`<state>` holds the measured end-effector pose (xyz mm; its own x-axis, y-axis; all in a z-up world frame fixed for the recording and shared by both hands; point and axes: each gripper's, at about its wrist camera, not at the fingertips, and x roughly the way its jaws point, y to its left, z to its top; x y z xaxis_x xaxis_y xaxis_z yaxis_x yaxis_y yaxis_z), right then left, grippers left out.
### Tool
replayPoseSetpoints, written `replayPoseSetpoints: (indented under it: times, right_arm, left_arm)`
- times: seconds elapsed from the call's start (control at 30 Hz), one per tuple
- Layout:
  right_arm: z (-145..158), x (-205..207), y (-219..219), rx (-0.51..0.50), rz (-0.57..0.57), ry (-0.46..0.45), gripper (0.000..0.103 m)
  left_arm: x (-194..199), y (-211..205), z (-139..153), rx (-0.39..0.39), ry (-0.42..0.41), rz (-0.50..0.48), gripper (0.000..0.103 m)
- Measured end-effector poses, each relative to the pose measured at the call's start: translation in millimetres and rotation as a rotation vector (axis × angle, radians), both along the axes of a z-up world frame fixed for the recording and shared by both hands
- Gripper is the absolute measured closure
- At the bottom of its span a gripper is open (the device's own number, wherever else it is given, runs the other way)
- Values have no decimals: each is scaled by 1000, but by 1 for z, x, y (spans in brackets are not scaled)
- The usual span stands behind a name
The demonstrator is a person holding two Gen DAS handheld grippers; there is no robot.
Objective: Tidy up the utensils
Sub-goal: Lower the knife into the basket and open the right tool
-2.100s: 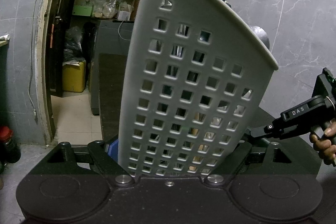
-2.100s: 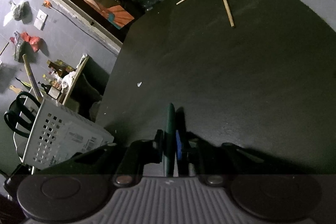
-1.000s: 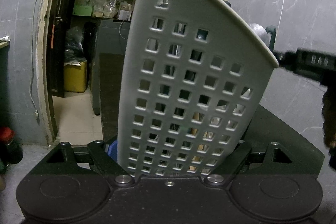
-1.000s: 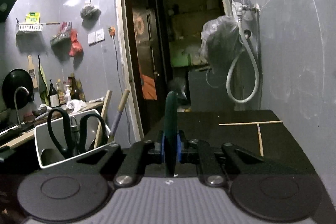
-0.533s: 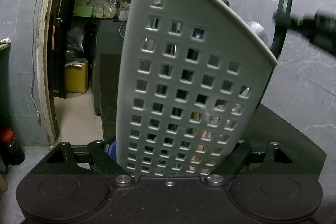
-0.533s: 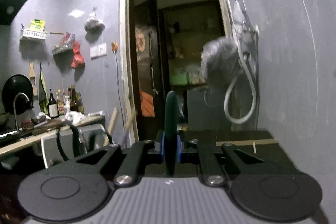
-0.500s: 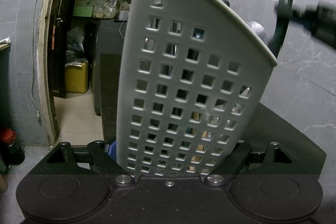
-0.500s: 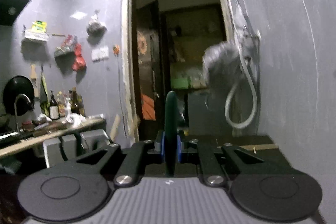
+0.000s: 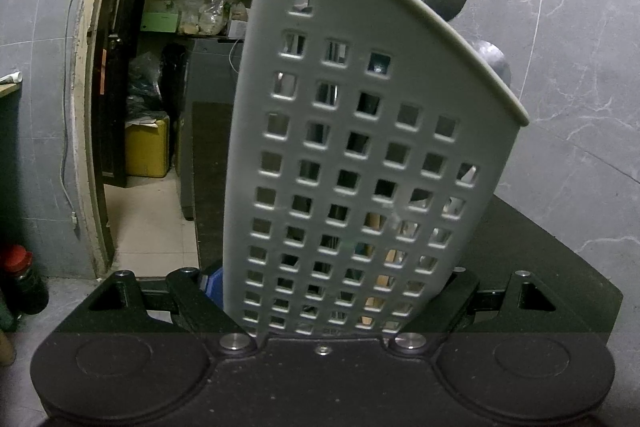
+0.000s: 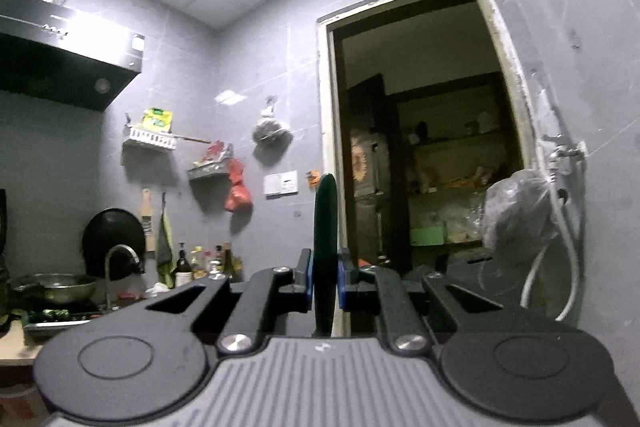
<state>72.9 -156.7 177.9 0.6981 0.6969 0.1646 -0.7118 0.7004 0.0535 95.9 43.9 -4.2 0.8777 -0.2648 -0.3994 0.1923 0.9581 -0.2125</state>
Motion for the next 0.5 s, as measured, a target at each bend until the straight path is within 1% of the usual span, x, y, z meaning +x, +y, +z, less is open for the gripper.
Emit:
replayPoseSetpoints:
  times: [0.23, 0.37, 0.5]
  right_arm:
    - [-18, -6, 16, -33, -11, 13, 90]
    - [-29, -8, 24, -92, -48, 8, 90]
    - [-37, -6, 31, -123, -42, 36, 90]
  left_arm:
    - [0, 0, 0, -1, 0, 0, 17]
    - [0, 0, 0, -3, 1, -2, 17]
    - [1, 1, 0, -3, 0, -1, 17]
